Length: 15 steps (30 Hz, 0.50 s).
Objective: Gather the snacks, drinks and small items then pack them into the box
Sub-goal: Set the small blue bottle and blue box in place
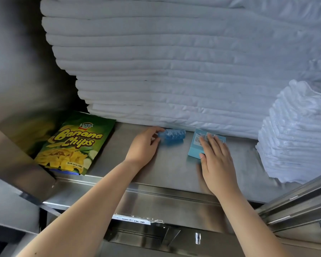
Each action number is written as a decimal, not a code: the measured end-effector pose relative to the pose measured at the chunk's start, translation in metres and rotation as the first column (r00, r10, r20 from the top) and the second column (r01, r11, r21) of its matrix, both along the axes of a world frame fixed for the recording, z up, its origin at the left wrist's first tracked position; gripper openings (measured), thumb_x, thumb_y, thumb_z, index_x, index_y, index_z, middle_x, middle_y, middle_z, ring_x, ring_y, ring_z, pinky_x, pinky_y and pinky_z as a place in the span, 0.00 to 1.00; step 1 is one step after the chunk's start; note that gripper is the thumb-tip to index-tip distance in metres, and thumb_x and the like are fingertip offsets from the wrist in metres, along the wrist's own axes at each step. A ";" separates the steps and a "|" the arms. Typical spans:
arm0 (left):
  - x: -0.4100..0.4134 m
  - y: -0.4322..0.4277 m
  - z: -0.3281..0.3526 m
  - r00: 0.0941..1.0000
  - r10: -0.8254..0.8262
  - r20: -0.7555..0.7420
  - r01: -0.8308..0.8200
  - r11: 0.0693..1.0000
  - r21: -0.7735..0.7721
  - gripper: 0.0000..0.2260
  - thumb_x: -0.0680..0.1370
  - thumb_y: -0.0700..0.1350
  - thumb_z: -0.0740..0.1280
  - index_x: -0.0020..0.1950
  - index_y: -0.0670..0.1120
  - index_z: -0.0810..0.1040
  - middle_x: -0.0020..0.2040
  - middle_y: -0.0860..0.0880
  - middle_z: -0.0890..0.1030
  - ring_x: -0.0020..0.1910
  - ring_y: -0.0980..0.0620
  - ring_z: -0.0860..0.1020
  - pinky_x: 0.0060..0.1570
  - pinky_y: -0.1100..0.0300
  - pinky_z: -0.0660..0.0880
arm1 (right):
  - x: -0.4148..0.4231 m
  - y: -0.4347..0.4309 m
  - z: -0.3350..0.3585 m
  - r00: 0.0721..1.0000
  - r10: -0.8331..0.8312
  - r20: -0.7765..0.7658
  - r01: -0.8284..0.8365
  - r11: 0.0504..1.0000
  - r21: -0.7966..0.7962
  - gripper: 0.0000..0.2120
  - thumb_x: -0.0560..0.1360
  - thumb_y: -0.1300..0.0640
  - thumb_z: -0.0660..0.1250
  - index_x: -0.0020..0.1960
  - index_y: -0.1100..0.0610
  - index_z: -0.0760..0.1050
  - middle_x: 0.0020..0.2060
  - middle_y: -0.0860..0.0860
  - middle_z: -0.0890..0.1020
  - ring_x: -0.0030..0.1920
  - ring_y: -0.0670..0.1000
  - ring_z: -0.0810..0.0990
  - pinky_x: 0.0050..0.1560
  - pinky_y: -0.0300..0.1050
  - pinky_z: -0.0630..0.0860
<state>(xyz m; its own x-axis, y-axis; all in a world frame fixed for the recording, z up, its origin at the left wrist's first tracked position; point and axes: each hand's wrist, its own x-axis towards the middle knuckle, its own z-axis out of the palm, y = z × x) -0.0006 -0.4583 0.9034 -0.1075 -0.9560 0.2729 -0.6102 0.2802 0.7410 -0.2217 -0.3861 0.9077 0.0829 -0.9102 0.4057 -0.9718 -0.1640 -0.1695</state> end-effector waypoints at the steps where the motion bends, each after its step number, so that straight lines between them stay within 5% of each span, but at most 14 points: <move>1: 0.000 0.001 0.001 0.999 0.003 -0.036 -0.004 1.000 -0.014 0.13 0.76 0.39 0.65 0.58 0.51 0.77 0.51 0.56 0.78 0.48 0.57 0.76 0.46 0.74 0.68 | 0.000 0.000 0.000 1.000 0.000 -0.001 0.000 1.000 0.005 0.22 0.77 0.62 0.63 0.70 0.62 0.68 0.70 0.61 0.69 0.71 0.61 0.66 0.72 0.57 0.59; 10: 0.005 0.012 0.020 0.845 0.078 -0.529 -0.084 0.996 0.013 0.11 0.79 0.44 0.64 0.53 0.61 0.77 0.54 0.52 0.76 0.49 0.64 0.76 0.48 0.75 0.69 | -0.001 0.000 -0.001 1.000 0.005 -0.006 -0.005 1.000 0.002 0.21 0.77 0.61 0.63 0.70 0.62 0.68 0.69 0.61 0.69 0.71 0.61 0.66 0.72 0.58 0.60; 15: 0.007 0.007 0.028 0.874 0.050 -0.483 -0.027 0.998 0.053 0.11 0.79 0.45 0.64 0.52 0.63 0.78 0.57 0.49 0.78 0.49 0.63 0.77 0.50 0.71 0.70 | -0.001 -0.001 -0.003 1.000 0.005 -0.007 -0.005 1.000 0.003 0.22 0.77 0.61 0.63 0.70 0.63 0.68 0.70 0.62 0.69 0.71 0.62 0.66 0.72 0.58 0.59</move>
<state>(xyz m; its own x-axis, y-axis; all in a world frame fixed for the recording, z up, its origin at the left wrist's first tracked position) 0.0068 -0.4513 0.9314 0.0642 -0.9688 0.2395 -0.1819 0.2246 0.9573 -0.2230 -0.3875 0.9046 0.0901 -0.9111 0.4021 -0.9722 -0.1681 -0.1631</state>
